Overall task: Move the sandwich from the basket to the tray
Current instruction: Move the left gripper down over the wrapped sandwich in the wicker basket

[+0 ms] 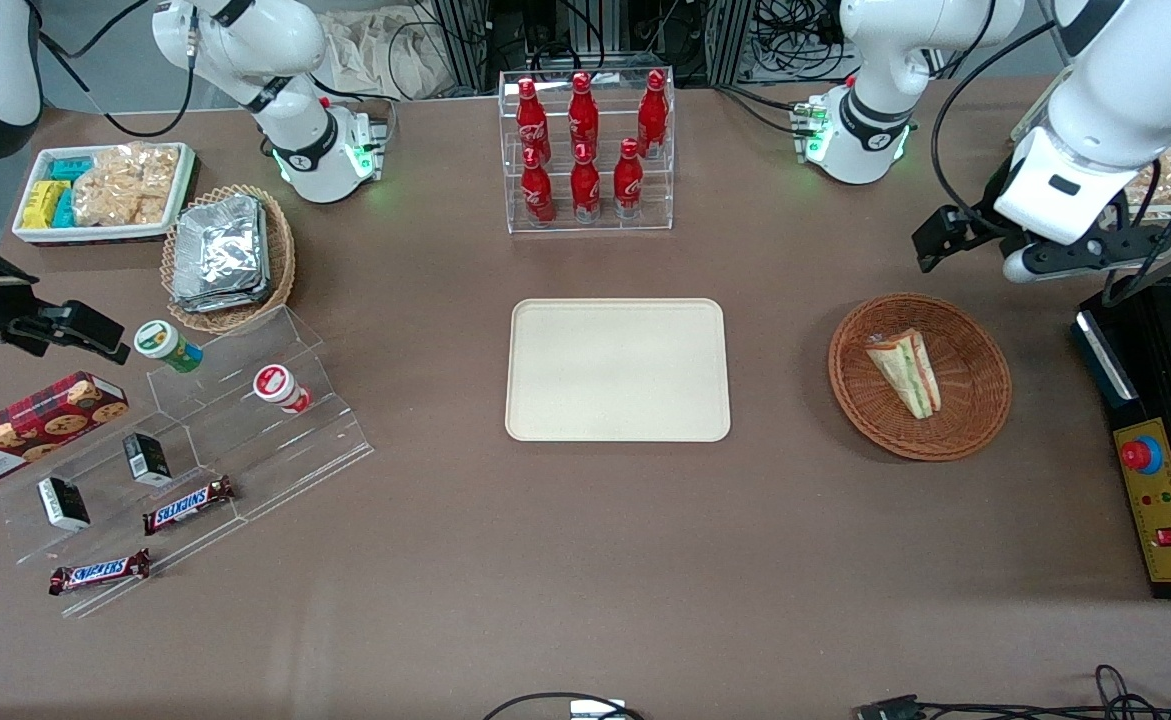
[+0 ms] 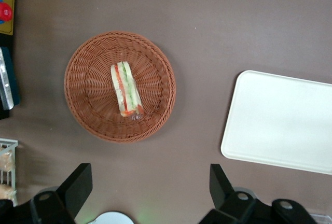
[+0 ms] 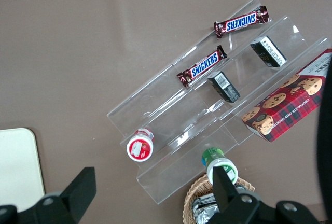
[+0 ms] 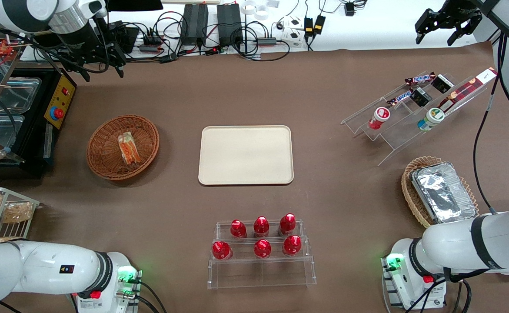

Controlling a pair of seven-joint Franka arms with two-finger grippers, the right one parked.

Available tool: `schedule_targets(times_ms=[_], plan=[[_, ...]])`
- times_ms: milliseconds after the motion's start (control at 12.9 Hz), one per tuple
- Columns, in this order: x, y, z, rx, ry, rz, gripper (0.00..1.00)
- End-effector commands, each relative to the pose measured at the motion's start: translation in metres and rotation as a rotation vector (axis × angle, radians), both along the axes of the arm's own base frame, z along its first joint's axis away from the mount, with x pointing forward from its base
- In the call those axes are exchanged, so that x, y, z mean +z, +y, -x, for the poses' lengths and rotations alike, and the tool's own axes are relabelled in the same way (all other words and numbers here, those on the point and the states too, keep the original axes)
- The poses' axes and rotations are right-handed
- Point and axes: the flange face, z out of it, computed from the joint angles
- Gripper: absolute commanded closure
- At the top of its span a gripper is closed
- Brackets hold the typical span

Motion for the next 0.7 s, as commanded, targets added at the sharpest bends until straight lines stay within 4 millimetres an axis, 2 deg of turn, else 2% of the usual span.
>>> schedule_targets(times_ms=[0, 78, 388, 465, 620], plan=[[0.003, 0.009, -0.011, 0.017, 0.002, -0.008, 0.0], [0.001, 0.025, -0.015, 0.05, 0.017, 0.008, 0.0], [-0.002, 0.026, -0.014, 0.048, 0.035, 0.004, 0.0], [-0.008, 0.026, -0.013, 0.048, 0.047, 0.001, 0.0], [-0.035, 0.03, -0.011, 0.056, 0.064, -0.006, 0.0]])
